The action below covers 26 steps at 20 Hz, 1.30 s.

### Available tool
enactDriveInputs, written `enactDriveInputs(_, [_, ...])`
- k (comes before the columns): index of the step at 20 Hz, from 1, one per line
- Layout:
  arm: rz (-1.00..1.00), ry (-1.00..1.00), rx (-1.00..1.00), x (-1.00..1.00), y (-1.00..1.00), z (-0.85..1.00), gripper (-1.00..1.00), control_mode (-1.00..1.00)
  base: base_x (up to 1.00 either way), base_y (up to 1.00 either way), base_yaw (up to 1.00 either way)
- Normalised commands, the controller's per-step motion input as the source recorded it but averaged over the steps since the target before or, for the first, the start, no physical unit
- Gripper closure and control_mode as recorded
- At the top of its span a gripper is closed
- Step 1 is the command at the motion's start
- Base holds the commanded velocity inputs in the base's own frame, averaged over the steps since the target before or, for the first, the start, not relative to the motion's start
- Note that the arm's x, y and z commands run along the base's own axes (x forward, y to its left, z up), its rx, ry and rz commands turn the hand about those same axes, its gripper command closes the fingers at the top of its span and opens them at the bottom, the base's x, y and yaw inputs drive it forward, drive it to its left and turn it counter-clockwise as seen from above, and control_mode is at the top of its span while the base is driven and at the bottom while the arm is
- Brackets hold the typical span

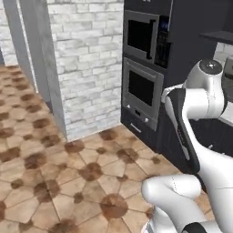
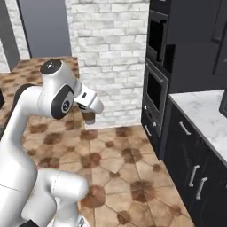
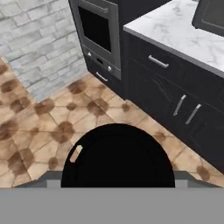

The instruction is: Sort all alcoholic drinks to one cabinet, and non-alcoholic drinks to the other.

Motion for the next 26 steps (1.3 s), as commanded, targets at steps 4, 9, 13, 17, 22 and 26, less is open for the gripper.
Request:
enactDriveInputs(4, [0.00, 0.00, 0.00, 0.00, 0.00, 0.00, 1.00, 1.00, 0.64, 0.49, -0.72])
enactDriveInputs(9, [0.00, 0.00, 0.00, 0.00, 0.00, 0.00, 1.00, 1.00, 0.94, 0.77, -0.67])
enactDriveInputs(13, [0.00, 0.00, 0.00, 0.00, 0.00, 0.00, 1.00, 1.00, 0.81, 0.76, -0.62])
enactDriveInputs(17, [0.00, 0.00, 0.00, 0.00, 0.00, 0.00, 1.00, 1.00, 0.55, 0.61, -0.63])
enactDriveInputs(22, [0.00, 0.00, 0.00, 0.00, 0.00, 0.00, 1.00, 1.00, 0.38, 0.41, -0.58])
enactDriveInputs(26, [0.00, 0.00, 0.00, 0.00, 0.00, 0.00, 1.00, 1.00, 0.54, 0.27, -0.50])
